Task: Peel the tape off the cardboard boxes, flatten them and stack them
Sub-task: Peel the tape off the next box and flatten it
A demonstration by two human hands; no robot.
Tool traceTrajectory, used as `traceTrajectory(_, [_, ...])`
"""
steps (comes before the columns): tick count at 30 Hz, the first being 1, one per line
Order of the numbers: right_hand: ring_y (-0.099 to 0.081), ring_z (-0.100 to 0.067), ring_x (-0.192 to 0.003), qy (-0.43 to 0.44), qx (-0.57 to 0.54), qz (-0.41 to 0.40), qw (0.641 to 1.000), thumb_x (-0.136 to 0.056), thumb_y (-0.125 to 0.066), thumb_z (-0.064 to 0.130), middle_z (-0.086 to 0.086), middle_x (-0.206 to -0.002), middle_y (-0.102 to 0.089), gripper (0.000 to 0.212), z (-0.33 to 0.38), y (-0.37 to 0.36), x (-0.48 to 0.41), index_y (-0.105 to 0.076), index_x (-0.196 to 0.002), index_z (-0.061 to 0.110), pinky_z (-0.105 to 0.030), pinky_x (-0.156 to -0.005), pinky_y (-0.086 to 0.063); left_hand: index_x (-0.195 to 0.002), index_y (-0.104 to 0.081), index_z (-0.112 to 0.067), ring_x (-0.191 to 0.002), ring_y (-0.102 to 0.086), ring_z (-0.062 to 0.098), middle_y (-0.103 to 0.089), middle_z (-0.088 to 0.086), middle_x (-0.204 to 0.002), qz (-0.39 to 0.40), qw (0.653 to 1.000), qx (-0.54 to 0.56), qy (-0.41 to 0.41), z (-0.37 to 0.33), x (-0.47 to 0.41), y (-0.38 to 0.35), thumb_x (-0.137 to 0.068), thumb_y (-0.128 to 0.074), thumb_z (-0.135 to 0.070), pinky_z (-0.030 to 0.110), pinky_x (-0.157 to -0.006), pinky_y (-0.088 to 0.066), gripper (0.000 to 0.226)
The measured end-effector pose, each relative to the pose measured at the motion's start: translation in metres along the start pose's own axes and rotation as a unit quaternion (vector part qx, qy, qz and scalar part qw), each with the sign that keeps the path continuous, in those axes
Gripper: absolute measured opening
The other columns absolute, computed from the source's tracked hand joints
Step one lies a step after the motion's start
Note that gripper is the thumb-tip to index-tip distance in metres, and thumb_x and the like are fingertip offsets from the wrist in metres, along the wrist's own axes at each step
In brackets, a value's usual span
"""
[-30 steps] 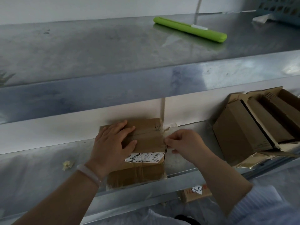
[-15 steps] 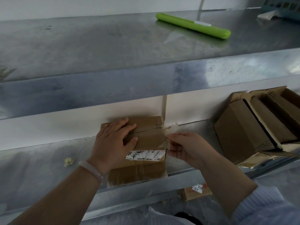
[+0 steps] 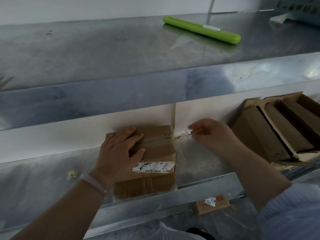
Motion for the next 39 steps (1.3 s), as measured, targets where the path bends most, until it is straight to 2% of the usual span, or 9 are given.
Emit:
traceTrajectory(4, [-0.050, -0.002, -0.117, 0.215, 0.215, 0.027, 0.952, -0.082, -0.072, 0.014, 0.018, -0.128, -0.056, 0.040, -0.005, -0.040, 0.014, -0.068, -0.114, 0.039, -0.021, -0.098, -0.041, -0.133, -0.053, -0.038, -0.131, -0.036, 0.012, -0.043, -0.012, -0.146, 0.003, 1.000, 0.009, -0.014, 0.002, 0.000, 0.001, -0.079, -0.030, -0.068, 0.033, -0.109, -0.027, 0.065])
traceTrajectory(7, [-0.056, -0.013, -0.118, 0.300, 0.215, 0.024, 0.929, -0.074, -0.080, 0.014, 0.011, -0.122, -0.065, 0.038, -0.009, -0.048, 0.012, -0.074, -0.109, 0.030, -0.031, -0.100, -0.044, -0.133, -0.053, -0.038, -0.132, -0.037, 0.011, -0.042, -0.012, -0.147, 0.007, 1.000, 0.007, -0.026, 0.004, 0.000, 0.002, -0.081, -0.032, -0.067, 0.034, -0.109, -0.028, 0.064])
traceTrajectory(12, [-0.058, -0.006, -0.111, 0.324, 0.174, 0.028, 0.929, -0.074, -0.076, 0.025, 0.013, -0.106, -0.072, 0.021, -0.002, -0.044, 0.005, -0.079, -0.094, 0.029, -0.023, -0.100, -0.043, -0.132, -0.056, -0.036, -0.131, -0.042, 0.015, -0.046, -0.009, -0.145, 0.013, 0.999, 0.017, -0.046, 0.006, 0.003, 0.003, -0.082, -0.035, -0.065, 0.041, -0.109, -0.033, 0.061])
traceTrajectory(16, [-0.060, -0.001, -0.108, 0.289, 0.155, 0.035, 0.944, -0.081, -0.076, 0.031, 0.016, -0.103, -0.072, 0.010, 0.006, -0.043, 0.003, -0.079, -0.090, 0.029, -0.022, -0.096, -0.046, -0.131, -0.056, -0.037, -0.130, -0.043, 0.014, -0.047, -0.010, -0.144, 0.012, 0.999, 0.023, -0.045, 0.006, 0.004, 0.004, -0.082, -0.037, -0.064, 0.044, -0.109, -0.035, 0.059])
traceTrajectory(20, [-0.065, 0.005, -0.084, 0.158, 0.087, 0.016, 0.983, -0.085, -0.073, 0.031, 0.019, -0.087, -0.072, 0.002, 0.010, -0.040, -0.008, -0.075, -0.085, 0.031, -0.019, -0.079, -0.052, -0.132, -0.054, -0.038, -0.131, -0.042, 0.014, -0.046, -0.010, -0.144, 0.019, 0.998, 0.029, -0.061, 0.006, 0.007, 0.003, -0.083, -0.038, -0.063, 0.047, -0.109, -0.036, 0.057])
traceTrajectory(24, [-0.063, 0.009, -0.065, 0.072, -0.007, -0.017, 0.997, -0.085, -0.073, 0.024, 0.025, -0.063, -0.067, 0.018, 0.008, -0.045, -0.021, -0.068, -0.072, 0.034, -0.004, -0.059, -0.043, -0.132, -0.054, -0.038, -0.132, -0.041, 0.013, -0.046, -0.010, -0.145, 0.017, 0.997, 0.040, -0.061, 0.006, 0.007, 0.004, -0.083, -0.038, -0.063, 0.045, -0.110, -0.034, 0.057])
traceTrajectory(29, [-0.071, -0.010, -0.068, -0.010, -0.130, -0.034, 0.991, -0.085, -0.074, 0.021, 0.005, -0.069, -0.074, 0.010, 0.004, -0.050, -0.030, -0.072, -0.076, 0.025, -0.031, -0.079, -0.059, -0.131, -0.056, -0.037, -0.131, -0.044, 0.014, -0.048, -0.009, -0.143, 0.017, 0.996, 0.051, -0.075, 0.008, 0.005, 0.003, -0.083, -0.042, -0.062, 0.046, -0.108, -0.036, 0.055])
traceTrajectory(36, [-0.071, -0.005, -0.082, 0.015, -0.150, 0.059, 0.987, -0.085, -0.074, 0.020, 0.008, -0.083, -0.076, 0.010, 0.013, -0.044, -0.029, -0.076, -0.093, 0.026, -0.022, -0.081, -0.056, -0.130, -0.055, -0.043, -0.131, -0.038, 0.008, -0.045, -0.015, -0.144, 0.022, 0.997, 0.067, -0.039, 0.005, 0.004, 0.008, -0.075, -0.040, -0.066, 0.039, -0.112, -0.030, 0.061])
traceTrajectory(39, [-0.065, 0.000, -0.067, 0.015, -0.096, -0.003, 0.995, -0.077, -0.081, 0.031, 0.010, -0.071, -0.072, 0.009, 0.009, -0.037, -0.029, -0.074, -0.080, 0.025, -0.016, -0.067, -0.052, -0.120, -0.061, -0.039, -0.119, -0.049, 0.013, -0.055, -0.015, -0.130, -0.003, 0.999, 0.031, -0.025, -0.009, -0.001, 0.014, -0.069, -0.043, -0.070, 0.035, -0.102, -0.035, 0.063])
Point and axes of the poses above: each hand's wrist, its own x-axis away from the middle knuckle, its own y-axis out of the back of the hand, z = x × y, the point moved 4 cm from there along -x, towards the middle knuckle
